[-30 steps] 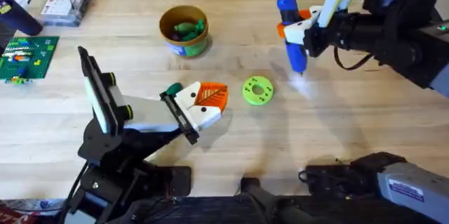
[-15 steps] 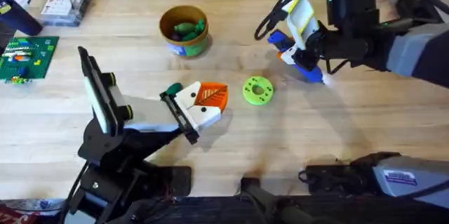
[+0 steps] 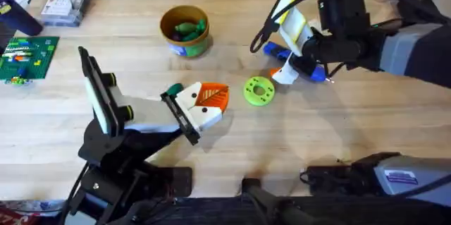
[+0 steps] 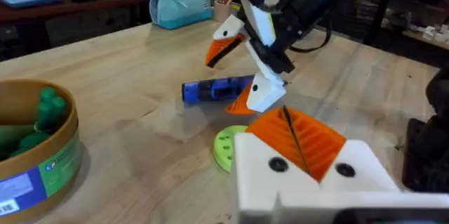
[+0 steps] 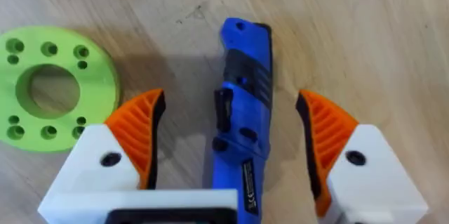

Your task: Pick up the gripper from the table and insert it into the empty holder that is missing its gripper. Then pick up a screw, insert it into the mounting hole, and use the screwdriver to tighten it. Finally, clean up the table by picking up the vegetable and placing it into the bucket.

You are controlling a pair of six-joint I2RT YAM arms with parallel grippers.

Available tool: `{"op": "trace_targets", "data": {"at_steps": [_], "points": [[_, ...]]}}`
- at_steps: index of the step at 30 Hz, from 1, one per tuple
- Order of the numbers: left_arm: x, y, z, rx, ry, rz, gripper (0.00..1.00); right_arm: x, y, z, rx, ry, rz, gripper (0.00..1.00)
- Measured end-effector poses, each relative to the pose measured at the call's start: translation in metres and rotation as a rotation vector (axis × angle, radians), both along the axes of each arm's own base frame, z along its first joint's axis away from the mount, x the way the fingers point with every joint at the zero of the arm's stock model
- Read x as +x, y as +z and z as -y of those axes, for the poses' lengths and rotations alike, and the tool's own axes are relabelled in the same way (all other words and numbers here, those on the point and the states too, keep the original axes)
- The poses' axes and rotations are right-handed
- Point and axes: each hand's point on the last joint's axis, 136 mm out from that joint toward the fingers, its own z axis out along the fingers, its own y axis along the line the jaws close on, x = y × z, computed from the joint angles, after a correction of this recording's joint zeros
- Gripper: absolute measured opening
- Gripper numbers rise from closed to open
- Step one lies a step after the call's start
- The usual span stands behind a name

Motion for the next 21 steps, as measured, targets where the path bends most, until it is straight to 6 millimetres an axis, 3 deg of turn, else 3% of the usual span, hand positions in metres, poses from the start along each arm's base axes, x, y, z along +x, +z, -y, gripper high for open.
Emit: {"op": "trace_targets", "data": {"at_steps": [2,5,10,16,21], "points": [[0.0,0.0,0.0,0.0,0.0,0.0,0.008,0.0,0.005,0.0,0.018,-0.025,0.002,0.995],[0.0,0.0,0.0,0.0,0.0,0.0,0.008,0.0,0.028,0.0,0.062,-0.069,0.047,0.995],[0.0,0.0,0.0,0.0,0.0,0.0,0.008,-0.01,0.091,0.003,0.219,-0.206,0.148,0.995],[0.0,0.0,0.0,0.0,0.0,0.0,0.008,-0.038,0.154,0.011,0.473,-0.402,0.201,0.995],[0.0,0.0,0.0,0.0,0.0,0.0,0.008,-0.06,0.179,0.017,0.609,-0.496,0.201,0.994]]}}
